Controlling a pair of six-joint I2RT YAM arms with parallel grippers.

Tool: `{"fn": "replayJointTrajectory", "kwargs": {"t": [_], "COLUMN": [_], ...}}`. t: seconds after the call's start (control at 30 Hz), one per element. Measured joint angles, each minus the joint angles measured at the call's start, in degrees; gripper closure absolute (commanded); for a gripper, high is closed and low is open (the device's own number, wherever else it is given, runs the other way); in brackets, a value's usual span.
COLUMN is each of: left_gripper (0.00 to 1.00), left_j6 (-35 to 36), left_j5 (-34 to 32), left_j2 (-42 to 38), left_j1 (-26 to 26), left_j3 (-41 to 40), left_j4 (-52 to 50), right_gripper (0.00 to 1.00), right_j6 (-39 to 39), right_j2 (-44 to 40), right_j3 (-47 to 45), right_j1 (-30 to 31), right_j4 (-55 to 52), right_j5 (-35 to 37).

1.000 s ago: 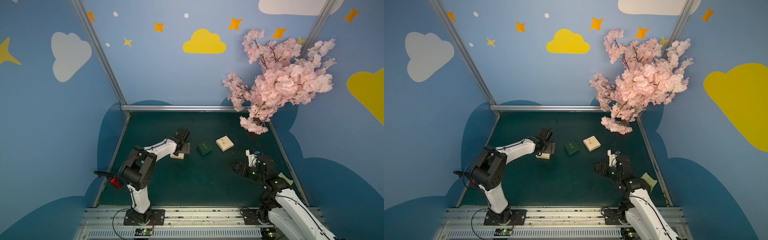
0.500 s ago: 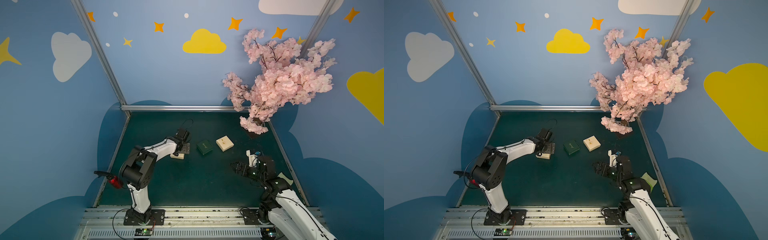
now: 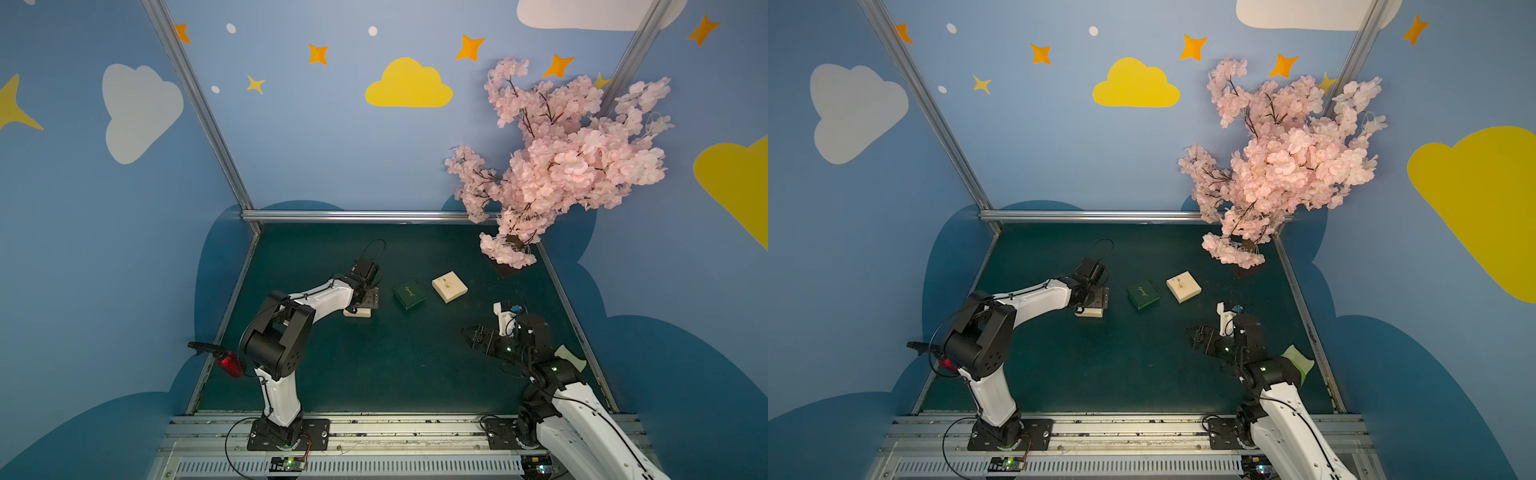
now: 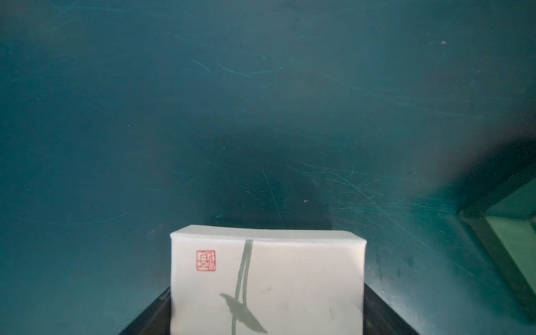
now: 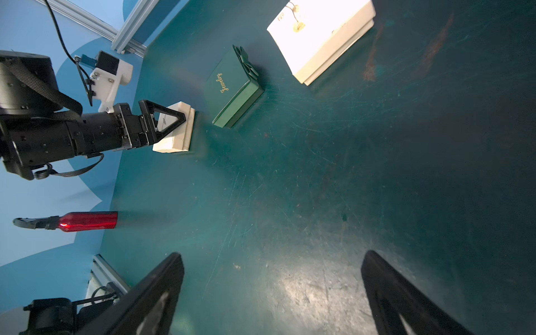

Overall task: Take the rings out of the lift-off lid box
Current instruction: Pick up the jewelry box from the center of the board, then open the lid on the jewelry box.

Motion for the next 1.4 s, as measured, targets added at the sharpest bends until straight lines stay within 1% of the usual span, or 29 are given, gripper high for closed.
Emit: {"fn": "replayJointTrajectory", "kwargs": {"t": [0.2,0.4,0.63,0.8,0.93,1.13,1.27,1.3,1.37,1.4], "left_gripper": [0.14,0.15,0.15,0.15,0.15,0.16,0.16,0.16,0.16,0.16], "left_j6": [-1.3,-2.6,-4.9,-7.0,-8.5,-10.4,-11.4,-11.6,-12.0,-12.1], "left_j5": [4.3,6.8,13.4,20.1,23.5,26.6,27.8,27.9,28.2,28.3], "left_j2": [-2.2,-3.3,-5.3,-6.2,-7.0,-7.3,-7.3,-7.3,-7.3,-7.3], "left_j1": [-0.2,-0.3,-0.3,-0.8,-1.7,-3.1,-3.9,-4.1,-4.5,-4.7], "left_j3": [-2.3,-3.7,-6.4,-7.9,-9.1,-10.1,-10.7,-10.8,-10.8,-10.9], "left_j4": [1.7,3.4,7.0,9.4,10.6,12.8,14.2,14.3,14.6,14.9], "right_gripper": [0.03,0.03,0.03,0.04,0.04,0.06,0.07,0.1,0.19,0.22], "right_j6": [1.7,3.1,6.8,9.7,11.6,13.2,14.2,14.3,15.1,15.3], "right_j2": [1.6,4.0,7.4,12.3,16.9,24.3,29.0,29.7,31.6,32.4], "right_j3": [-1.3,-1.4,-1.4,-1.4,-1.4,-0.2,2.0,2.3,2.5,2.5], "right_j1": [0.6,2.5,6.9,11.1,14.1,19.7,21.4,21.5,21.6,21.6], "right_j4": [2.0,4.1,8.7,13.8,17.6,22.4,24.8,25.3,26.9,27.5], "right_j5": [-2.6,-3.4,-3.4,-3.0,-2.5,-0.8,0.1,0.2,0.2,0.2]}}
